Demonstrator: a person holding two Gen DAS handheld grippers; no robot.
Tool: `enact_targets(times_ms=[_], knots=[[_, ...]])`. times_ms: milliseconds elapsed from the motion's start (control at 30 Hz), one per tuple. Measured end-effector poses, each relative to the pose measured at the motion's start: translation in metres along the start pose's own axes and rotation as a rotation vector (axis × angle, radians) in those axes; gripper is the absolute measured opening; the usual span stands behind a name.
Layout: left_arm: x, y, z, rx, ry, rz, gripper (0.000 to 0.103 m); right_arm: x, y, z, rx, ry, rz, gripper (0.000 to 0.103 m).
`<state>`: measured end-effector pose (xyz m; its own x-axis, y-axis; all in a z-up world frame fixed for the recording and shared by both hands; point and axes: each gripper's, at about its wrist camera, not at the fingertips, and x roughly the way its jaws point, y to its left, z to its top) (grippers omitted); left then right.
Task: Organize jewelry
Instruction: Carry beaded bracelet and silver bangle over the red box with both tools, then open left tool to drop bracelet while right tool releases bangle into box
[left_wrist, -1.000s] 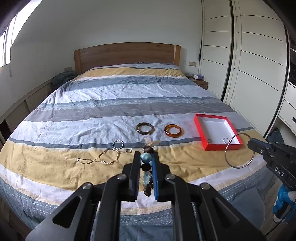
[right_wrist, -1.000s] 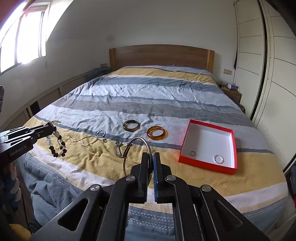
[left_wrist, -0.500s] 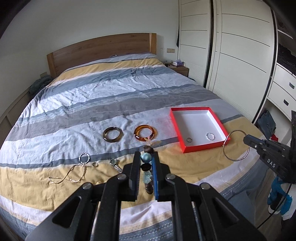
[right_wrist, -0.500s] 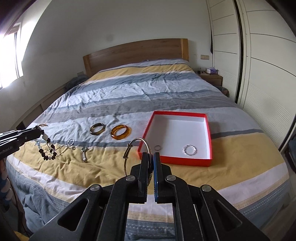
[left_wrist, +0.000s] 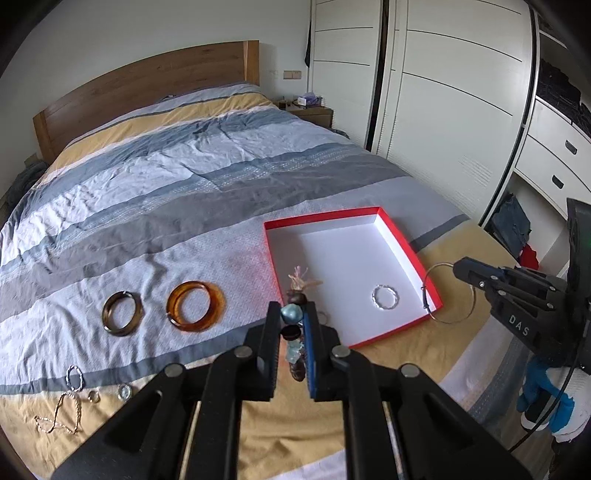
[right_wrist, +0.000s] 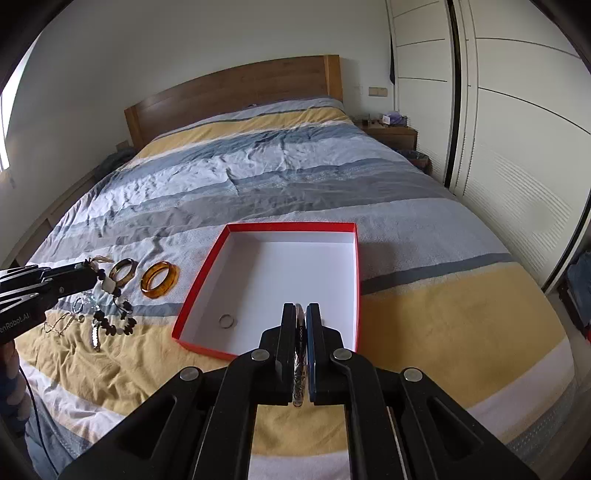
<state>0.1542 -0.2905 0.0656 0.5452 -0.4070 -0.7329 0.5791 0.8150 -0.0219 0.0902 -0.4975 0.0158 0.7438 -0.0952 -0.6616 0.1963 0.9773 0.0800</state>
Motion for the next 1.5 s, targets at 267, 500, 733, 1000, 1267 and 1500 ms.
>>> enact_targets(times_ms=[267,500,733,1000,1267,1500], knots=[[0.076,-0.017,0.031,0.01,0.038,-0.019,0.01,0.065,-0.003,0.033,-0.002,0.008,0.043,0.006],[0.123,-0.018,0.039,-0.015,0.065,-0.044,0.01,0.11,-0.002,0.047,0.016,0.015,0.079,0.006],[0.151,-0.009,0.028,-0.028,0.105,-0.031,0.01,0.133,-0.015,0.04,0.039,0.032,0.05,0.005],[0.17,-0.004,0.012,-0.042,0.154,-0.031,0.011,0.144,-0.028,0.024,0.028,0.085,-0.003,0.005],[0.172,-0.005,0.009,-0.032,0.166,-0.034,0.012,0.147,-0.026,0.015,0.008,0.104,-0.036,0.006],[0.157,-0.002,0.009,-0.063,0.167,-0.063,0.026,0.118,-0.028,0.015,0.009,0.081,-0.074,0.031]])
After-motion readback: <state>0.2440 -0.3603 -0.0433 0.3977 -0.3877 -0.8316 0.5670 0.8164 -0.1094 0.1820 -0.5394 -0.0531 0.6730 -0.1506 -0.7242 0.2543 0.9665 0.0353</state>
